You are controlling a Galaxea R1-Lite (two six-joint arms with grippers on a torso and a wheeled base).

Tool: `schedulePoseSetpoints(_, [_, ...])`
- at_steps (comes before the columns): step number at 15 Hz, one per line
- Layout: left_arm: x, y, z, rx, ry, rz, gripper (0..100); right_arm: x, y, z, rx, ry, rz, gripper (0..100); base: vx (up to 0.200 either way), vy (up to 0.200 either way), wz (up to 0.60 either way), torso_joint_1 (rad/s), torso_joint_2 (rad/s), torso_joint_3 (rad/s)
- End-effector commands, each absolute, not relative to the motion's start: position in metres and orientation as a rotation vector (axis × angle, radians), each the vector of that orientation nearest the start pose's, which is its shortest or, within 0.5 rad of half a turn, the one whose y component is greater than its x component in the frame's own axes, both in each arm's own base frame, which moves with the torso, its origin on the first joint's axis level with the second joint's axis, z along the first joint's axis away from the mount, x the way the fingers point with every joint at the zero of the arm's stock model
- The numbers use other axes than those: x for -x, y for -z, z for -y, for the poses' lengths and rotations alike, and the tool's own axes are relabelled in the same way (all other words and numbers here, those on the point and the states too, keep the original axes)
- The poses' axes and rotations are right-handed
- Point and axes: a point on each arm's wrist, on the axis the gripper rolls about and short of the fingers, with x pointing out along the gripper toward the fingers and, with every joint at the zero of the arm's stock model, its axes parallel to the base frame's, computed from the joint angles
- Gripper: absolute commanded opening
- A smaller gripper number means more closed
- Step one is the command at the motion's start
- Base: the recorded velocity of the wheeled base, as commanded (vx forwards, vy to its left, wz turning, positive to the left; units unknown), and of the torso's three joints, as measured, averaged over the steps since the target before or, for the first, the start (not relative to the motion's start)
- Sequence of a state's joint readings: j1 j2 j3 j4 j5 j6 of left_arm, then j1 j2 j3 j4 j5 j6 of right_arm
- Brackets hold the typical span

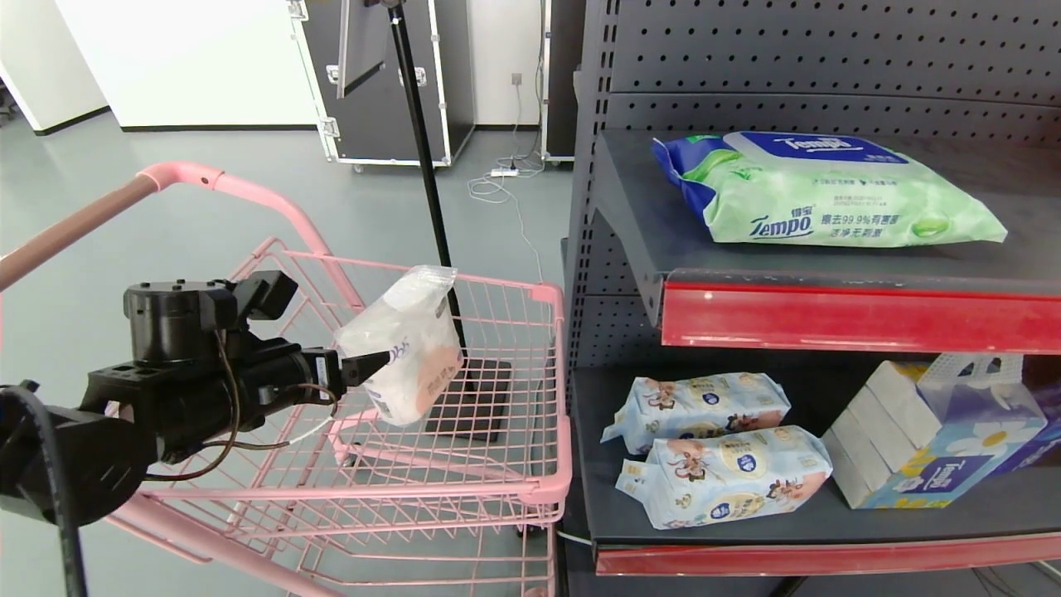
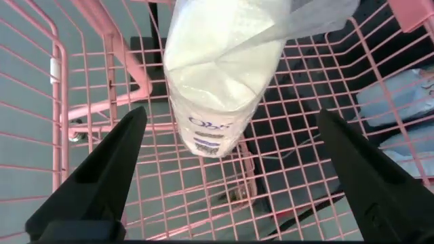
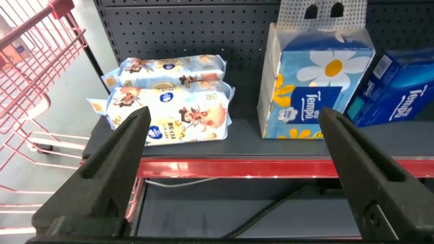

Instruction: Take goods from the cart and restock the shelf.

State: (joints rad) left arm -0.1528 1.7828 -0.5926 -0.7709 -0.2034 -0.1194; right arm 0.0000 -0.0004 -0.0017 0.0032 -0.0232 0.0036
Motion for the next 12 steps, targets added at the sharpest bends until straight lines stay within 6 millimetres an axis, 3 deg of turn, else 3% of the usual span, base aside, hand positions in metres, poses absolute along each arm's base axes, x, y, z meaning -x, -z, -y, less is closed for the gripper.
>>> schedulePoseSetpoints(1, [-0.296,-0.101,0.050,0.129,0.326,-0.466,100,0.023,-0.076,0.001,-0.003,0.023,-0.001,100,0.000,0.000,0.00,0.000,0.00,0.000])
schedulePoseSetpoints(5, [-0.316,-0.080,0.054,0.103,0.347,-0.396,100,0.023,-0.076,0.001,-0.002,0.023,-0.002,100,0.000,0.000,0.00,0.000,0.00,0.000])
schedulePoseSetpoints(12, [-0.328,-0.065,0.065,0.096,0.392,-0.379,100,0.023,-0.076,0.001,-0.002,0.023,-0.002,100,0.000,0.000,0.00,0.000,0.00,0.000])
